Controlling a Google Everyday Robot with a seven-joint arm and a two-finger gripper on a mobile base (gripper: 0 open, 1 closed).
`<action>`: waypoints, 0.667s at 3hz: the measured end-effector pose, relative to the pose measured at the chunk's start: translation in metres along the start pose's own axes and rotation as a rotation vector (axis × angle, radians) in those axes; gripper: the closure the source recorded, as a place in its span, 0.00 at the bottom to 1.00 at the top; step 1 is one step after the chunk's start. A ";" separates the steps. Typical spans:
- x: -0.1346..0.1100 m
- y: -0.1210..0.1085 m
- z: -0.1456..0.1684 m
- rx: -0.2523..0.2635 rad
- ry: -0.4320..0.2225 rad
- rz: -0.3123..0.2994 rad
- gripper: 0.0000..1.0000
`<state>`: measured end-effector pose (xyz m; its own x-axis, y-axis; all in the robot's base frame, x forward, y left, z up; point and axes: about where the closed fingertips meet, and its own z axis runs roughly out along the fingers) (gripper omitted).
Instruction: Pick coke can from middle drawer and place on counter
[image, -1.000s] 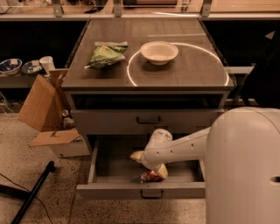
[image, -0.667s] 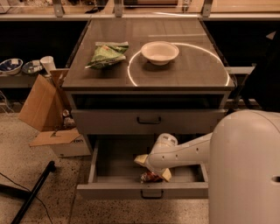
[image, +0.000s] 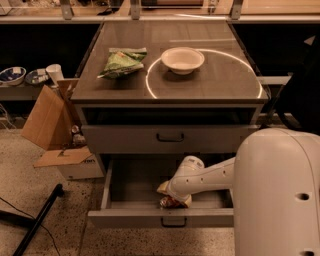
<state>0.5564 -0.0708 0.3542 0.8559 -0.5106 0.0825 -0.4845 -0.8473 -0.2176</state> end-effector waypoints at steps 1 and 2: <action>0.002 0.006 -0.007 0.004 0.011 0.005 0.45; 0.007 0.022 -0.034 0.013 0.042 0.060 0.69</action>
Offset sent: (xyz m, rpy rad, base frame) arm -0.0254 -0.0569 0.0669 0.0045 -0.0748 -0.1620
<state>0.5452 -0.0983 0.3830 0.8169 -0.5662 0.1101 -0.5319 -0.8133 -0.2360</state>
